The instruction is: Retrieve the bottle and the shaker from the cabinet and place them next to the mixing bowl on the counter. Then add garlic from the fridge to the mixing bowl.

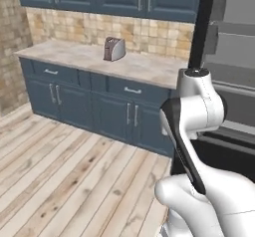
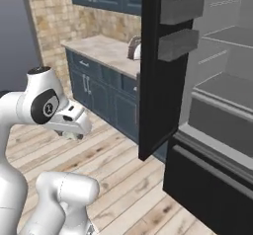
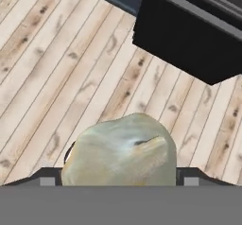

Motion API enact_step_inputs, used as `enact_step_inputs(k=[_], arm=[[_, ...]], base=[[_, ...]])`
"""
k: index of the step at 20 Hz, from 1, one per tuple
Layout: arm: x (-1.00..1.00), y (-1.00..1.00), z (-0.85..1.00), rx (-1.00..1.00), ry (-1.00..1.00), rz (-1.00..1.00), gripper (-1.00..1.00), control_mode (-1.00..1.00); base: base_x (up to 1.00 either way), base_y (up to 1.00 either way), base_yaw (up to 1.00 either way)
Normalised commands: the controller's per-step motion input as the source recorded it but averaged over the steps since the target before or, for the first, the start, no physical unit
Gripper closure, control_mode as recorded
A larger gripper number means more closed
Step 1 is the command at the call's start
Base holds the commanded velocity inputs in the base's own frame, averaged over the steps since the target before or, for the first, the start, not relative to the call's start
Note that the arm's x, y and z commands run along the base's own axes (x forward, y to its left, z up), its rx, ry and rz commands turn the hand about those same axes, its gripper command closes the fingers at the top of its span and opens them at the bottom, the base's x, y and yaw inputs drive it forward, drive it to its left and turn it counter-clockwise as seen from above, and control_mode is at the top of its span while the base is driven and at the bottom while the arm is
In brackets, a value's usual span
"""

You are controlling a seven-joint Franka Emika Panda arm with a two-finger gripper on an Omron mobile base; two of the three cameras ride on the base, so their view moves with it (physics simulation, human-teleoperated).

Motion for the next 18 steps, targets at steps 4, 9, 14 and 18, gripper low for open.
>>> enact_step_inputs(k=[4, 9, 14, 18], arm=[[0.0, 0.0, 0.0, 0.0, 0.0, 0.0, 1.0, 1.0], [0.0, 0.0, 0.0, 0.0, 0.0, 0.0, 1.0, 1.0], [0.0, 0.0, 0.0, 0.0, 0.0, 0.0, 1.0, 1.0], [0.0, 0.0, 0.0, 0.0, 0.0, 0.0, 1.0, 1.0]], base=[[-0.18, 0.5, 0.76], [-0.16, 0.48, 0.74], [-0.16, 0.51, 0.7], [-0.15, 0.51, 0.68]])
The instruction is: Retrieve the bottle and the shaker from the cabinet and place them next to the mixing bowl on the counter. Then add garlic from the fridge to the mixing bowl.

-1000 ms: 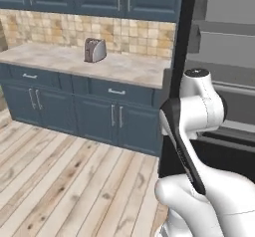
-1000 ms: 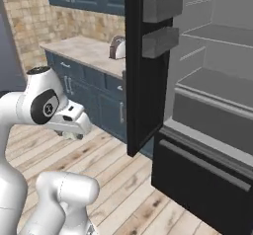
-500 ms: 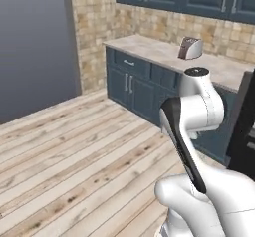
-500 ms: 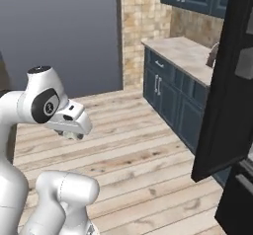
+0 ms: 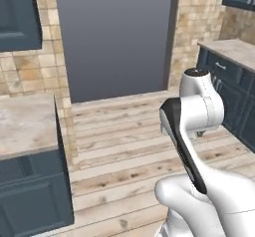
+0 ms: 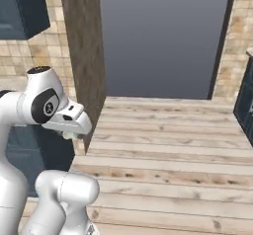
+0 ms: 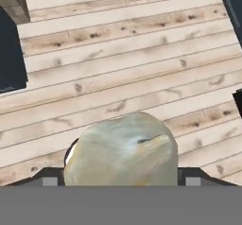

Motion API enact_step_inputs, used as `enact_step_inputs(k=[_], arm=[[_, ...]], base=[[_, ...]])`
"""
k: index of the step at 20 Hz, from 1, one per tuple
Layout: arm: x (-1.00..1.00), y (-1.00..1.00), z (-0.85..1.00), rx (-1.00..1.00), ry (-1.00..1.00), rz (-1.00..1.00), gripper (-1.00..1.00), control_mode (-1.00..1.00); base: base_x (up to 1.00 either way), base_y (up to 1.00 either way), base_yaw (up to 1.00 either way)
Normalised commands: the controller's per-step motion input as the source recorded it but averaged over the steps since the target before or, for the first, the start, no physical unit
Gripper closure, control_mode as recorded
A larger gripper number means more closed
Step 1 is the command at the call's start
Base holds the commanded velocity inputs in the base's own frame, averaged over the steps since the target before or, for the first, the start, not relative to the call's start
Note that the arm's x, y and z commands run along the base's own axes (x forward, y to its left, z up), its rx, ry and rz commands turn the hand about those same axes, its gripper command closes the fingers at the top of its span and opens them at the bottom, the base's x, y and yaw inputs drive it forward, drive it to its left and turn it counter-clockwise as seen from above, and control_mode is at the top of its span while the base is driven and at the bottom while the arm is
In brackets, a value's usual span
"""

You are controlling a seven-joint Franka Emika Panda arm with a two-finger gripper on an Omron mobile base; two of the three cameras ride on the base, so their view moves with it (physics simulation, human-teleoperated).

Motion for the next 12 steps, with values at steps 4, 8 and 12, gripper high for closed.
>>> enact_step_inputs(k=[4, 8, 12], arm=[[0.0, 0.0, 0.0, 0.0, 0.0, 0.0, 1.0, 1.0], [0.0, 0.0, 0.0, 0.0, 0.0, 0.0, 1.0, 1.0], [0.0, 0.0, 0.0, 0.0, 0.0, 0.0, 1.0, 1.0]], base=[[-0.12, 0.57, 0.68], [-0.01, 0.62, 0.64], [0.0, 0.67, 0.59]])
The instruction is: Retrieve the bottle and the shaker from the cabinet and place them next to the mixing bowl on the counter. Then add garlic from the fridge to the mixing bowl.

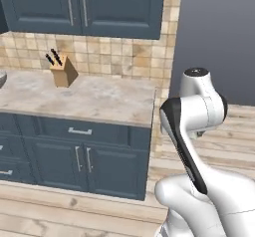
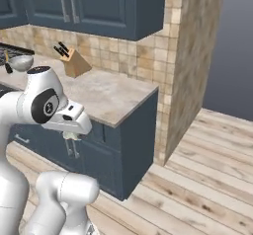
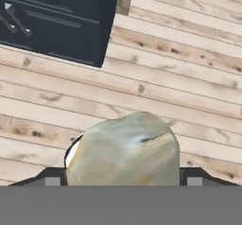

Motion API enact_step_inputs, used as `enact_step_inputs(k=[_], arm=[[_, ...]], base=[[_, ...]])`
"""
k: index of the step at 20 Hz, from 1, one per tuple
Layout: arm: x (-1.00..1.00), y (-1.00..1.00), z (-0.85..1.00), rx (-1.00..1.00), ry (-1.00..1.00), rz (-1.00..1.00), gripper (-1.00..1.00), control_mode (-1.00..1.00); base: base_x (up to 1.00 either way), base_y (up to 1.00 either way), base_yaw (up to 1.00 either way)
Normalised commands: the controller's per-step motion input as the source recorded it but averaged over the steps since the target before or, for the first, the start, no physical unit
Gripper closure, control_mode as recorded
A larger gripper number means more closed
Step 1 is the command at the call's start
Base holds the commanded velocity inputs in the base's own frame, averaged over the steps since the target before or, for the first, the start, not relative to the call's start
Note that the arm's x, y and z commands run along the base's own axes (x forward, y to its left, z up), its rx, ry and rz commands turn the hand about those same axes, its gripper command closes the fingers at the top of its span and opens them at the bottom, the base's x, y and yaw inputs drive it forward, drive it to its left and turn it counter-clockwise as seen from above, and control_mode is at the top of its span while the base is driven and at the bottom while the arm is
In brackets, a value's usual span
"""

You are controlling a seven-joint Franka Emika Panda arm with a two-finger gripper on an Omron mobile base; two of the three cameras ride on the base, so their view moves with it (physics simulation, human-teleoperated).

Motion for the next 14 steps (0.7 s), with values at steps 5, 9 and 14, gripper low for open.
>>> enact_step_inputs(k=[5, 9, 14], arm=[[0.0, 0.0, 0.0, 0.0, 0.0, 0.0, 1.0, 1.0], [0.0, 0.0, 0.0, 0.0, 0.0, 0.0, 1.0, 1.0], [0.0, 0.0, 0.0, 0.0, 0.0, 0.0, 1.0, 1.0]], base=[[0.05, 0.58, 0.5], [0.18, 0.78, 0.43], [0.14, 0.86, 0.47]])
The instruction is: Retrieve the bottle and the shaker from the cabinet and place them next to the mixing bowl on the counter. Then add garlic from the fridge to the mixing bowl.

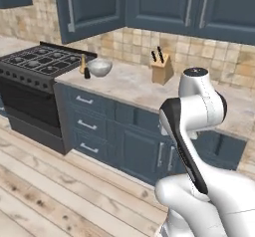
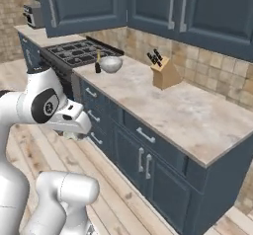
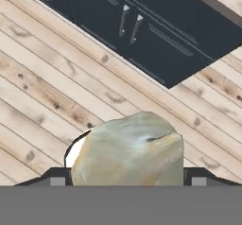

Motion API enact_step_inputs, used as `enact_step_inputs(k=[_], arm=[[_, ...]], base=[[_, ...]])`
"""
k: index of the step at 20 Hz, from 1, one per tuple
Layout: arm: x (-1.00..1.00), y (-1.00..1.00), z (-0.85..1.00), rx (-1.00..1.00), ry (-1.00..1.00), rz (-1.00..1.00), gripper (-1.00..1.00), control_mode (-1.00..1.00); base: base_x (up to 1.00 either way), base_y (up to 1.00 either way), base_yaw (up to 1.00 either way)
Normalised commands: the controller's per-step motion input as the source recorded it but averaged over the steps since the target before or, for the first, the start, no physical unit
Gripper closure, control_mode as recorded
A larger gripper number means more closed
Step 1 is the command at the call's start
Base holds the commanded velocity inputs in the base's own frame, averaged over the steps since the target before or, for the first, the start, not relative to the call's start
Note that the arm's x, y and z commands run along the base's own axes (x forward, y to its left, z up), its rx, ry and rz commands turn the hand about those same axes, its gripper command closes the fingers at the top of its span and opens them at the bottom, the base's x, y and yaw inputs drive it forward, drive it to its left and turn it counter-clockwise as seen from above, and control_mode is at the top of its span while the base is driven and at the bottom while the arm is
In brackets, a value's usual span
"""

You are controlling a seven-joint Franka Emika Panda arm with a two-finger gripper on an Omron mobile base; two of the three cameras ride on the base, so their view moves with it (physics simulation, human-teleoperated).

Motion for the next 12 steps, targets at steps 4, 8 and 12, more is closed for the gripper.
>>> enact_step_inputs(k=[4, 8, 12], arm=[[0.0, 0.0, 0.0, 0.0, 0.0, 0.0, 1.0, 1.0], [0.0, 0.0, 0.0, 0.0, 0.0, 0.0, 1.0, 1.0], [0.0, 0.0, 0.0, 0.0, 0.0, 0.0, 1.0, 1.0]], base=[[0.14, 0.89, 0.48], [0.21, 0.87, 0.47], [0.42, 0.62, 0.47]])
